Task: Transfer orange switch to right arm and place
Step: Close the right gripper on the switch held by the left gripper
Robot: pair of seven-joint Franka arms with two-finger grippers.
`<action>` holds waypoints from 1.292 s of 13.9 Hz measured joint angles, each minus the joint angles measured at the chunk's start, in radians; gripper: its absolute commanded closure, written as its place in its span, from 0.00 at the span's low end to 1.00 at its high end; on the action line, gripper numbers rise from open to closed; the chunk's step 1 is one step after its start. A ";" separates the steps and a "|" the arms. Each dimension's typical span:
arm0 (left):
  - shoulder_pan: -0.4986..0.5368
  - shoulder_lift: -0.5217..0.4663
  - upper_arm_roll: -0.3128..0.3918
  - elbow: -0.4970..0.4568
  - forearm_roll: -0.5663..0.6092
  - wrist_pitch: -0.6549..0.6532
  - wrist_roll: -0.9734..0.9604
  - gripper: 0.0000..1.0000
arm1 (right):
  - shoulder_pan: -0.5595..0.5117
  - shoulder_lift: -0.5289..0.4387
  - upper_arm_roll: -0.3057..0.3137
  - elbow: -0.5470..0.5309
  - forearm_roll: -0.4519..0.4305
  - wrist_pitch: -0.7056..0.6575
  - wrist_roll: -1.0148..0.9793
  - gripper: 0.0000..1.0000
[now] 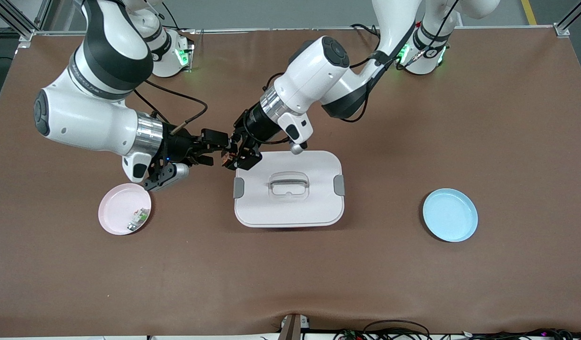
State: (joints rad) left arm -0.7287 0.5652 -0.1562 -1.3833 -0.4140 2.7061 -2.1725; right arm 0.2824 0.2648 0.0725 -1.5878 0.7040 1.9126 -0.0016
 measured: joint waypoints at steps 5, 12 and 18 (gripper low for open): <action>0.000 0.000 0.003 0.000 0.000 0.001 0.000 0.61 | 0.018 0.000 0.000 0.000 -0.011 0.023 -0.004 0.00; 0.000 0.000 0.003 0.000 0.000 0.001 0.000 0.61 | 0.022 0.004 0.000 -0.005 -0.044 0.026 -0.038 0.00; 0.000 0.000 0.003 0.000 0.000 0.001 0.000 0.61 | 0.023 0.004 0.000 -0.005 -0.059 0.026 -0.044 0.52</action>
State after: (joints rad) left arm -0.7286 0.5652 -0.1536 -1.3834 -0.4139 2.7070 -2.1725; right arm 0.3053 0.2686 0.0722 -1.5925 0.6445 1.9390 -0.0453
